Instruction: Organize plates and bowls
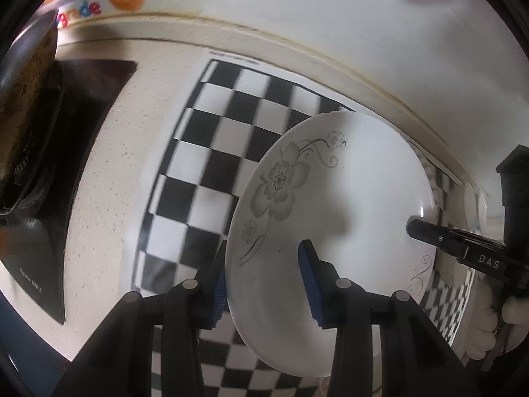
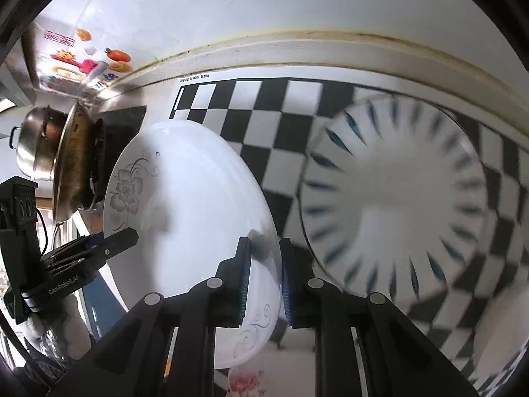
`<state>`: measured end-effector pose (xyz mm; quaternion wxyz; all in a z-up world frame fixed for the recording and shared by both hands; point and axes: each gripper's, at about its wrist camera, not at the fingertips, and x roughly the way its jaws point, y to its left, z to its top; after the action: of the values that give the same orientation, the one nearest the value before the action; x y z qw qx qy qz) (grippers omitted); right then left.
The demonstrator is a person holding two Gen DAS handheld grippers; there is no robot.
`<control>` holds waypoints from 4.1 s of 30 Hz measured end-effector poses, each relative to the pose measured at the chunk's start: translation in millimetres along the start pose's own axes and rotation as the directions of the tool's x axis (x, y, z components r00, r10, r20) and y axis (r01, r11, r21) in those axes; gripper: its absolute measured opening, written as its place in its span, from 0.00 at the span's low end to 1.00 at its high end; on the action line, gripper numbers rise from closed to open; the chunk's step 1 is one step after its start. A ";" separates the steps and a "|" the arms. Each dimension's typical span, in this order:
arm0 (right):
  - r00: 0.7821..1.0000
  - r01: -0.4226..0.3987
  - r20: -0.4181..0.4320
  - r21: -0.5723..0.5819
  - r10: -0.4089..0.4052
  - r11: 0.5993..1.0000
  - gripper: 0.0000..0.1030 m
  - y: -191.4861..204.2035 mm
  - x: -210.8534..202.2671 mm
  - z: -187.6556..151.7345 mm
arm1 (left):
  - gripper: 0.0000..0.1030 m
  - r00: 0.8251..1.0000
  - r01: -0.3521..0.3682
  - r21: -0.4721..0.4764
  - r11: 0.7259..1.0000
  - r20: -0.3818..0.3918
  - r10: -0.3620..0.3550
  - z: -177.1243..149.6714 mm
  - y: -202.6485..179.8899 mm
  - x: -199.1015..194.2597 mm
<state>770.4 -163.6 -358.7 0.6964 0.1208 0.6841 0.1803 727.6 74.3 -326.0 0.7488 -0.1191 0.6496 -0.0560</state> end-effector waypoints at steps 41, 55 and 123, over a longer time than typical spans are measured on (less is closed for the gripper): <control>0.995 0.098 0.000 0.280 -0.102 0.955 0.18 -128.6 -31.6 -251.4 | 0.37 0.969 -0.039 0.366 0.930 -0.213 0.125 -138.5 -123.2 98.2; 0.982 0.183 -0.010 0.248 -0.186 0.951 0.18 -116.6 -29.8 -243.7 | 0.37 0.954 -0.119 0.404 0.907 -0.208 0.217 -150.8 -133.9 118.1; 0.987 0.155 -0.017 0.399 -0.162 0.904 0.52 -183.4 -21.2 14.3 | 0.37 0.975 -0.018 0.173 0.985 -0.217 0.056 71.3 -138.5 168.0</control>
<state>800.5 -337.5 -415.0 0.6750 0.2056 0.7083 -0.0211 832.8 -92.0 -443.3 0.6804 -0.0358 0.7237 -0.1098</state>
